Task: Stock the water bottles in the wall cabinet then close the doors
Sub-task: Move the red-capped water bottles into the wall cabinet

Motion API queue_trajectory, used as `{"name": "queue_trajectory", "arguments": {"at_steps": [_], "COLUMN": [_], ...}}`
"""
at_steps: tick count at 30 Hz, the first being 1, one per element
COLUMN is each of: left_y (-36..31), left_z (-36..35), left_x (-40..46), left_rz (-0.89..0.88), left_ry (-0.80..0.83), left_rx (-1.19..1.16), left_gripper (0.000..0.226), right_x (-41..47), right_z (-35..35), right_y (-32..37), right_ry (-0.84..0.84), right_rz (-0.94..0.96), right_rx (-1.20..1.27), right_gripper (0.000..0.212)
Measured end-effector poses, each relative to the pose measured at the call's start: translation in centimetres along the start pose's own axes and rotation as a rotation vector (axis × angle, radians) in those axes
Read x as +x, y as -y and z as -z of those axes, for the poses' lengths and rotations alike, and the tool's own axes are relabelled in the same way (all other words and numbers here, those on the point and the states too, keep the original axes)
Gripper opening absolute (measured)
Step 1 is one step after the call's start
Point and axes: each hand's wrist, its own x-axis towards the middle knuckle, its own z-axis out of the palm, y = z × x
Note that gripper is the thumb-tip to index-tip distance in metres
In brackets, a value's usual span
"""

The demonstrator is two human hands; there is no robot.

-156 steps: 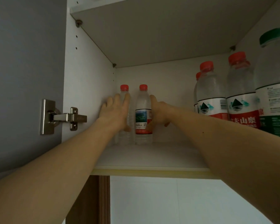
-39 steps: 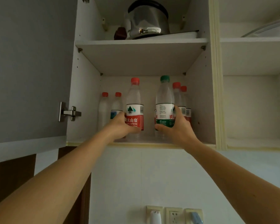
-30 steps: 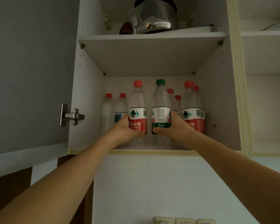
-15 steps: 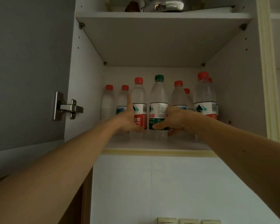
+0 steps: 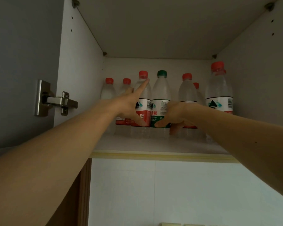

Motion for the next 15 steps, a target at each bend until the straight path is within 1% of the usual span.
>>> {"name": "queue_trajectory", "arguments": {"at_steps": [1,2,3,5,6,7,8,9,11,13,14,15], "left_y": [0.3,0.6,0.9,1.7,1.9,2.1,2.2,2.2,2.0,1.8,1.8,1.8], "left_z": [-0.2,-0.4,-0.7,-1.2,-1.5,-1.7,-1.9,-2.0,-2.0,-1.8,-1.6,-1.5], "left_x": [0.3,0.6,0.8,1.2,1.3,1.3,1.4,1.4,1.6,2.0,2.2,2.2], "left_rz": [0.000,-0.003,-0.009,-0.026,-0.033,-0.036,-0.035,-0.030,-0.011,-0.002,-0.002,-0.005], "left_ry": [-0.023,-0.053,-0.083,-0.125,-0.139,-0.149,-0.154,-0.148,-0.115,-0.088,-0.078,-0.072], "left_rx": [0.079,0.172,0.259,0.373,0.407,0.431,0.452,0.474,0.538,0.580,0.577,0.563], "left_gripper": [0.157,0.156,0.156,0.154,0.152,0.150,0.148,0.146,0.143,0.142,0.142,0.142], "right_x": [0.1,0.3,0.4,1.0,1.3,1.5,1.8,2.0,2.1,1.9,1.8,1.7], "right_z": [-0.2,-0.4,-0.7,-1.4,-1.7,-1.8,-1.9,-1.7,-1.3,-0.8,-0.7,-0.7], "right_y": [0.1,0.2,0.4,0.8,0.9,1.0,1.1,1.0,0.8,0.7,0.7,0.7], "right_ry": [-0.018,-0.038,-0.061,-0.099,-0.115,-0.119,-0.121,-0.126,-0.128,-0.118,-0.129,-0.155], "right_rz": [-0.001,-0.001,-0.008,-0.017,-0.007,0.006,0.020,0.032,0.048,0.045,0.050,0.061], "right_rx": [-0.016,-0.015,0.004,0.082,0.121,0.133,0.099,0.005,-0.204,-0.287,-0.326,-0.373], "right_gripper": [0.036,0.045,0.063,0.107,0.120,0.124,0.123,0.117,0.100,0.086,0.084,0.086]}}
